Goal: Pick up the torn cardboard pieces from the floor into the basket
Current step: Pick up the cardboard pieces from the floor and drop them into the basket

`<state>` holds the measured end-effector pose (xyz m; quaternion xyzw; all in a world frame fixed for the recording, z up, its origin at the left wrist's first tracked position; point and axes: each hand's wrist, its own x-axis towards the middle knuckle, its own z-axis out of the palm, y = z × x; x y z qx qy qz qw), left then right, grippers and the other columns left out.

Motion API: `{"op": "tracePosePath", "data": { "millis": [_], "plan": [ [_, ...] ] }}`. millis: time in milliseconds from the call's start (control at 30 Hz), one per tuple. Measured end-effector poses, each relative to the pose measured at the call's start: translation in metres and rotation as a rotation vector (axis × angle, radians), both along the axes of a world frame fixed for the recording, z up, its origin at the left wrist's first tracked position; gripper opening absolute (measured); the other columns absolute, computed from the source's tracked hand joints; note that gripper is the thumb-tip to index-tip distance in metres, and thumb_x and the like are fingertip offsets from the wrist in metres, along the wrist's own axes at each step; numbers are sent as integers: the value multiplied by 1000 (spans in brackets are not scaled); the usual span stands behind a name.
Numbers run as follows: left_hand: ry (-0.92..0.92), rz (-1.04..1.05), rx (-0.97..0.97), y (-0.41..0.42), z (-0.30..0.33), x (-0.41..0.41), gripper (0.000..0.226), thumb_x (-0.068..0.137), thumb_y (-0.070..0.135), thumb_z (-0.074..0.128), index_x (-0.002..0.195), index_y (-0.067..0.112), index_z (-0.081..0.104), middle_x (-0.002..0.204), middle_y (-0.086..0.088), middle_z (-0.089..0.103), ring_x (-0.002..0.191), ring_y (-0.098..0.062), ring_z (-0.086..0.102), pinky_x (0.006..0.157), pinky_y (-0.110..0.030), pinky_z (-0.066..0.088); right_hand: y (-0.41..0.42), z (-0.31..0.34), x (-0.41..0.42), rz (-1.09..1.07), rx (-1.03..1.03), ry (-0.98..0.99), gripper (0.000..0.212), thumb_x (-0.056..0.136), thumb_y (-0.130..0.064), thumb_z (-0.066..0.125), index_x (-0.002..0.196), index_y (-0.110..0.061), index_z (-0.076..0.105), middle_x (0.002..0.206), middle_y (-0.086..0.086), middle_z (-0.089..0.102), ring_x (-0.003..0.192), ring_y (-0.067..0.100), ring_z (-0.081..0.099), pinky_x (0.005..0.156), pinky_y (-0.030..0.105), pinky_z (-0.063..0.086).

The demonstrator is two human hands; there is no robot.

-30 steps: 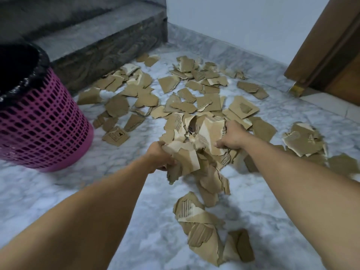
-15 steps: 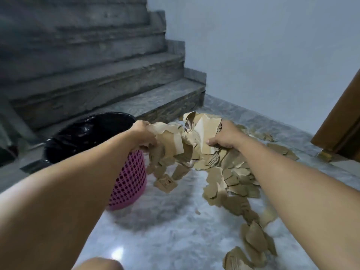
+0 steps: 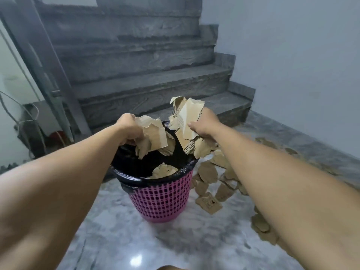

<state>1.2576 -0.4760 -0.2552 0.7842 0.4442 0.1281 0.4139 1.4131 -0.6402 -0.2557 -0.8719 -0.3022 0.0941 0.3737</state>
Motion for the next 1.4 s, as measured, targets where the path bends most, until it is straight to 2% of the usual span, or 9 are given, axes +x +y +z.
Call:
{"op": "tracePosePath", "data": {
  "millis": [133,300,400,567,767,967,1200,1300,1400],
  "plan": [
    [1,57,6,23,-27,-13,80,68,4,82,137,12,43,115,-12,60,91,-32,67,77,-42,59,41,-32,-14,32,-26,66,51,86,-30,70,128,-9,50,125,10,60,118,30,56,89,30,44],
    [104,-11,-1,30,-53,-14,57,63,35,89,98,15,49,104,-6,57,99,-27,58,86,-46,55,47,-58,-21,57,-116,173,66,82,-40,74,131,-4,46,130,13,55,119,32,55,94,38,48],
    [113,-47,-3,28,-57,-8,45,65,37,87,89,14,56,99,-9,62,98,-29,62,84,-44,55,35,-61,-17,20,-78,198,59,79,-34,79,125,-6,57,130,14,58,117,32,58,98,44,51],
    [67,-195,-68,-5,-52,19,40,74,29,83,101,10,61,87,-11,66,82,-22,68,66,-34,59,-4,-56,-2,-73,53,319,19,79,-20,79,75,-16,61,88,11,69,86,28,70,76,42,61],
    [-52,-297,70,-89,-41,56,25,74,28,82,81,10,66,75,-11,66,66,-21,61,65,-35,56,-100,-51,4,-99,-48,425,14,87,-17,72,83,-9,60,92,13,67,85,27,68,78,45,60],
    [190,-578,46,-221,-64,68,31,78,27,80,94,4,67,80,-10,69,68,-21,64,67,-35,57,-255,-79,-8,-217,-147,470,29,86,-22,73,107,-4,63,96,11,66,79,22,65,77,40,59],
    [468,-909,61,-378,-148,65,46,72,26,85,108,6,64,89,-9,64,91,-26,66,78,-37,57,-437,-158,-42,-419,-261,556,21,88,-17,69,102,-4,60,95,10,64,80,21,64,72,38,57],
    [588,-1040,106,-436,-193,63,67,72,27,84,129,7,55,115,-12,56,106,-29,60,88,-42,55,-502,-201,-59,-503,-326,593,33,86,-21,73,108,-1,60,106,12,64,92,23,67,75,39,57],
    [649,-1126,173,-475,-242,56,89,70,34,85,143,10,39,139,-10,46,124,-29,49,99,-37,47,-539,-239,-82,-539,-429,618,28,83,-24,76,95,-5,59,85,12,57,88,27,65,67,37,55]
  ]
}}
